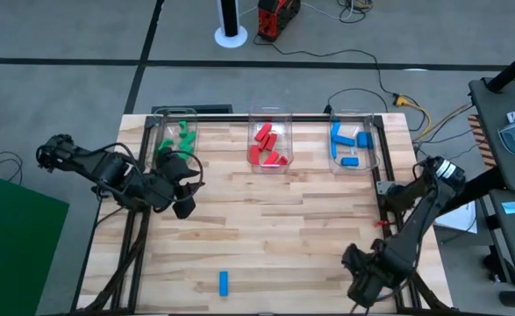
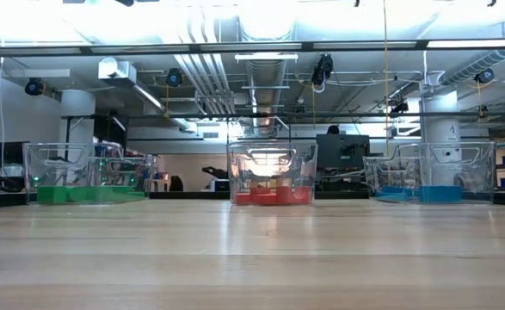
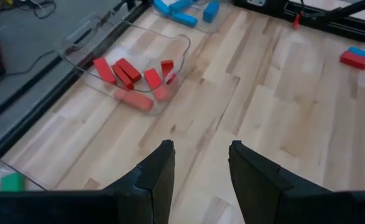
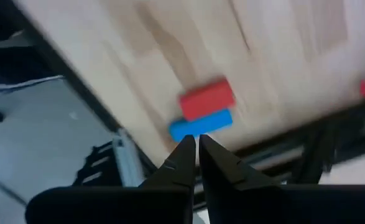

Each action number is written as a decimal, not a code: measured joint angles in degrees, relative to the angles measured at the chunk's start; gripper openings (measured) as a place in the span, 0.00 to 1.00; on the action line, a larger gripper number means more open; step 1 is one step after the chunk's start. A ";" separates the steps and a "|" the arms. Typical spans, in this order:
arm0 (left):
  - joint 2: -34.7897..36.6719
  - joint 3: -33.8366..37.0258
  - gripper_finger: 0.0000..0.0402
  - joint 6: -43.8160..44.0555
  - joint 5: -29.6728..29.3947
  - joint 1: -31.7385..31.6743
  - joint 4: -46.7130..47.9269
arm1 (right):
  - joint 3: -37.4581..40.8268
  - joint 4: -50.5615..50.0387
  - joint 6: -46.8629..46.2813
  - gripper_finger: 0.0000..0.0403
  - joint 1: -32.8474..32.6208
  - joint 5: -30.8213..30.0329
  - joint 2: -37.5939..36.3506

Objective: Sort blocks
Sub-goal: Adjust the red wooden block, then put the blue wooden block into the right transparent bin

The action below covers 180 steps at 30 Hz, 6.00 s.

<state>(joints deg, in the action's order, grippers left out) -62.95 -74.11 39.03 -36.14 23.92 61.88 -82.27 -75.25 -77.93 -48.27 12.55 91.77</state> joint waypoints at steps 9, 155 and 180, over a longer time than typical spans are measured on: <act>0.18 0.00 0.32 -0.75 -0.90 -0.02 -0.02 | 16.08 19.18 -20.28 0.02 -6.26 3.66 -2.84; 0.05 0.00 0.32 -1.84 -2.36 -0.02 -0.25 | 23.51 32.94 -40.89 0.71 -9.34 1.06 6.58; 0.05 0.00 0.32 -1.84 -2.43 -0.02 -1.04 | 23.55 33.09 -45.09 0.14 -7.87 -1.22 6.55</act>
<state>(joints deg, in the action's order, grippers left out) -62.89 -74.11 37.18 -38.57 23.90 60.84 -58.72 -42.15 -123.02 -56.14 11.34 98.32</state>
